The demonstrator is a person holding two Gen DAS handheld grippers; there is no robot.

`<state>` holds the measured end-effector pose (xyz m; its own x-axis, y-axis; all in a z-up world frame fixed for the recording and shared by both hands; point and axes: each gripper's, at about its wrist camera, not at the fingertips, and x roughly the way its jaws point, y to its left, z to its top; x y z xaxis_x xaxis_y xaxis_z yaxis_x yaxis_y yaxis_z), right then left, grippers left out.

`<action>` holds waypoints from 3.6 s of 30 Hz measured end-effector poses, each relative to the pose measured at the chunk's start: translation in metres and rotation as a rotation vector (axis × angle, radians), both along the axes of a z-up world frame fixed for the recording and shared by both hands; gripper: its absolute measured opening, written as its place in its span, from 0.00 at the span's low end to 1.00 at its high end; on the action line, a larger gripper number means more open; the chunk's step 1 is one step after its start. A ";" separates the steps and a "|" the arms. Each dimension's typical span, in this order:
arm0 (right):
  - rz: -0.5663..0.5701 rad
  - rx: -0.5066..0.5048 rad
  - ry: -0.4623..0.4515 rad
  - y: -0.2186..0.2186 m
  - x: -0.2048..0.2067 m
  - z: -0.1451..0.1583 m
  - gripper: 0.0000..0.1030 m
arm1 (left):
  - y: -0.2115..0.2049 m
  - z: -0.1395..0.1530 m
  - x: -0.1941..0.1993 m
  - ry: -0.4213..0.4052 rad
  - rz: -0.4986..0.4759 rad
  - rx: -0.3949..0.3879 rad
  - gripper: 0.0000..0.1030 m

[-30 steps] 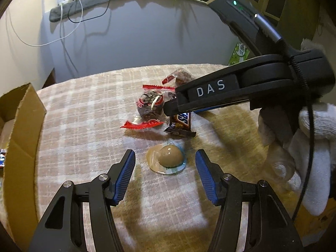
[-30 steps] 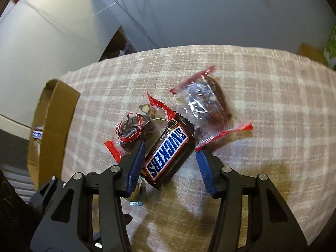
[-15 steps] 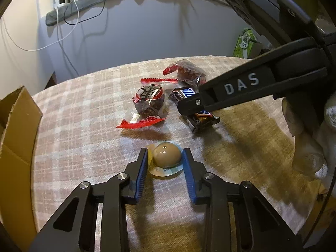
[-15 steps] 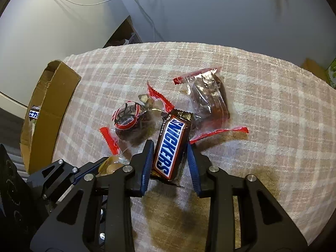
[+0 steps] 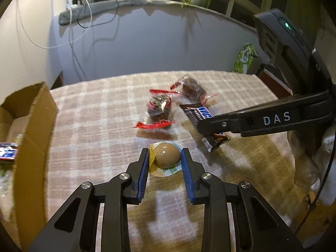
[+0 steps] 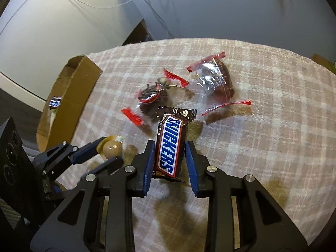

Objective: Organize snacks
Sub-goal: 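Grasp the round chocolate in the clear cup with the left gripper while the right grasps the Snickers bar, then carry the round chocolate and Snickers bar toward the box, then open both grippers to drop the chocolate and Snickers bar into the box, then move both open grippers back toward the two red-trimmed candy packets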

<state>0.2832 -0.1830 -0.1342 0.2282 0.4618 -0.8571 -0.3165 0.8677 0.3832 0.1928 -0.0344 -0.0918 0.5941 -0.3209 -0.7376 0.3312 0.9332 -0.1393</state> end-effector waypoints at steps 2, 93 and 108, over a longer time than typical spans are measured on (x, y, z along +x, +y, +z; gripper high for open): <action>0.000 0.011 -0.020 -0.001 -0.004 0.009 0.30 | 0.009 0.008 -0.005 -0.018 0.018 -0.008 0.28; 0.273 0.028 -0.378 0.182 0.014 0.116 0.88 | 0.168 0.075 -0.029 -0.180 0.368 0.019 0.66; 0.125 -0.022 -0.378 0.065 0.014 0.109 0.88 | 0.096 0.067 -0.015 -0.150 0.231 -0.019 0.66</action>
<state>0.2977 -0.1176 -0.0252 0.4727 0.4886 -0.7334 -0.5352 0.8203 0.2015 0.1780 0.0619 -0.0245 0.7552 -0.1768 -0.6312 0.1279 0.9842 -0.1227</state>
